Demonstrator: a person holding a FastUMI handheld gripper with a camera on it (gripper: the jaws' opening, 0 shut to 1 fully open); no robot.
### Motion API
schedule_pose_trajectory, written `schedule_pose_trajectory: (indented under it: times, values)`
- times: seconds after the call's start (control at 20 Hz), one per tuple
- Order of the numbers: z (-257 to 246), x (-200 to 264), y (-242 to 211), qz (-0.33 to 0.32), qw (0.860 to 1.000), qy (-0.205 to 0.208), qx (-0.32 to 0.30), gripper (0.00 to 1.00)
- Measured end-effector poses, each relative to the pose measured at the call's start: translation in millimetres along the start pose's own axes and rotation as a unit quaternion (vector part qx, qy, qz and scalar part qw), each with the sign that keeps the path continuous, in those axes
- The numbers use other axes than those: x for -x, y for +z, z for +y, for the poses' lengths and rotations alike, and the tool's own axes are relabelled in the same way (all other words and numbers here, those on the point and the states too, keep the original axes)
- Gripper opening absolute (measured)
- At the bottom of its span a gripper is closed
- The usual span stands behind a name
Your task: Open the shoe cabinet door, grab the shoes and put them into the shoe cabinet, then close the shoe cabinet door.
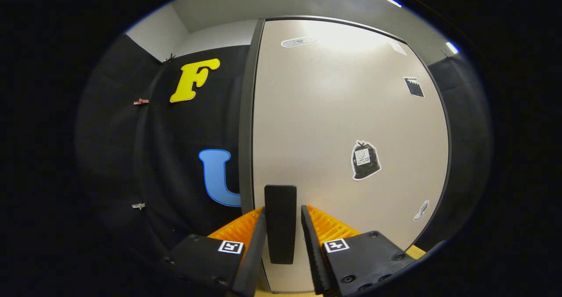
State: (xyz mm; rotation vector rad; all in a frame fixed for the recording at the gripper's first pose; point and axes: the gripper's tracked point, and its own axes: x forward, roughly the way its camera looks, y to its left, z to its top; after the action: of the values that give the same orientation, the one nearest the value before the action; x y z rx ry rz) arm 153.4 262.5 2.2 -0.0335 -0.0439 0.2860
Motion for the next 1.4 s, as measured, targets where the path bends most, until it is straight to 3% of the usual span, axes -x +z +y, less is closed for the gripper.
schedule_pose_trajectory:
  times: [0.05, 0.25, 0.3, 0.8, 1.4]
  values:
    - [-1, 5, 2, 0.001, 1.000, -0.004, 0.001, 0.44]
    - [-2, 3, 0, 0.010, 1.000, -0.008, 0.003, 0.35]
    - [-1, 3, -1, 0.012, 1.000, -0.008, 0.004, 0.29]
    - [1, 33, 8, 0.023, 1.000, 0.013, 0.002, 0.29]
    - [-38, 138, 22, 0.033, 0.997, 0.066, -0.011, 0.29]
